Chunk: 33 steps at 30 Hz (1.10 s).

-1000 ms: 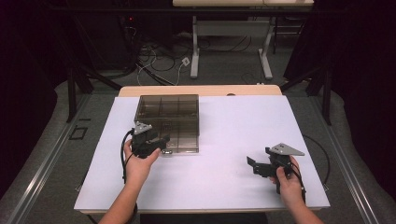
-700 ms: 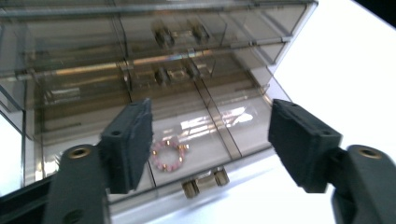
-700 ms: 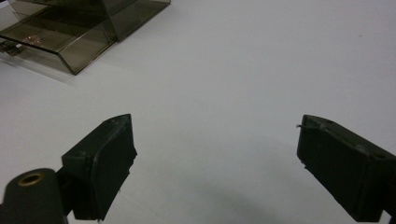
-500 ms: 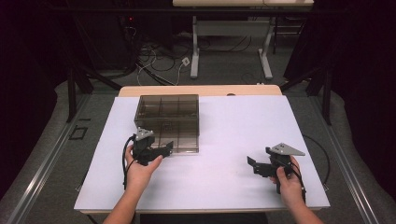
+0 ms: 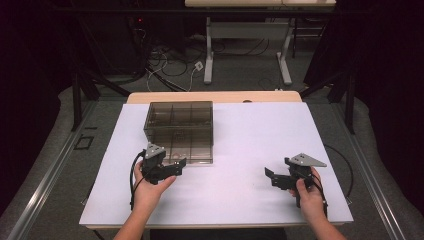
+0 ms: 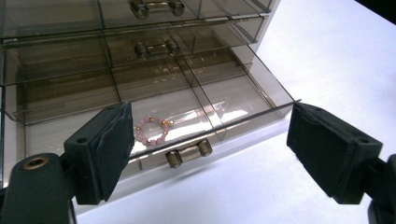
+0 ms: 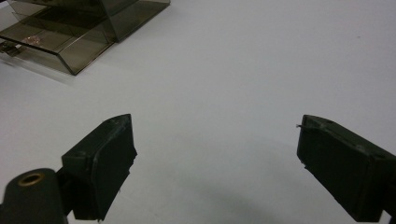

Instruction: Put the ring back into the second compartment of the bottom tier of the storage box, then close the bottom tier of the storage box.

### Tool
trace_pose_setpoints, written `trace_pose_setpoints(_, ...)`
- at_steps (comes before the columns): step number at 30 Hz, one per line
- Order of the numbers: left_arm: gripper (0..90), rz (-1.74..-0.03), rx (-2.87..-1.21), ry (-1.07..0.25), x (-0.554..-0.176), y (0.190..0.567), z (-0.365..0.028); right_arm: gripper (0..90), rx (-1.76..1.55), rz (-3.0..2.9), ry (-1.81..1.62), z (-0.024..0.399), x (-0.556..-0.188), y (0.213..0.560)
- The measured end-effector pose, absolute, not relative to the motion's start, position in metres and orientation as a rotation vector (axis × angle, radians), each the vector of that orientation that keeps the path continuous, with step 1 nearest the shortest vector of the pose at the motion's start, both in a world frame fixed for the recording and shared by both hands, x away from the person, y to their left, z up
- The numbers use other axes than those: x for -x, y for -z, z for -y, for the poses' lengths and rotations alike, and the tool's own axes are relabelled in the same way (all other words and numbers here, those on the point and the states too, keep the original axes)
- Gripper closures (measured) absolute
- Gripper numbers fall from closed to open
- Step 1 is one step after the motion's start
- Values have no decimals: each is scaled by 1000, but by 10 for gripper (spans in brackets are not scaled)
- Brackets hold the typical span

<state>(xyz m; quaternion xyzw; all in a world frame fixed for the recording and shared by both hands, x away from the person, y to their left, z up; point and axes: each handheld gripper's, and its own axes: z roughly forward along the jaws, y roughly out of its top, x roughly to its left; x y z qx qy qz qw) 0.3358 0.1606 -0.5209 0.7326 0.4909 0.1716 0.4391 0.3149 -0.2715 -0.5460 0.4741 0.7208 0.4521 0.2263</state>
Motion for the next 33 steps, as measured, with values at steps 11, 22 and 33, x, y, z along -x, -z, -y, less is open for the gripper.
trace_pose_setpoints(11,187,-1215,-1801,-425,-324,527,-163,110,-1311,-1982,-1250,272,-314,545)
trace_pose_setpoints(22,331,-1228,-1801,-422,-319,533,-168,110,-1305,-1984,-1249,272,-315,545)
trace_pose_setpoints(33,527,-1261,-1816,-427,-317,538,-169,110,-1301,-1989,-1252,272,-315,545)
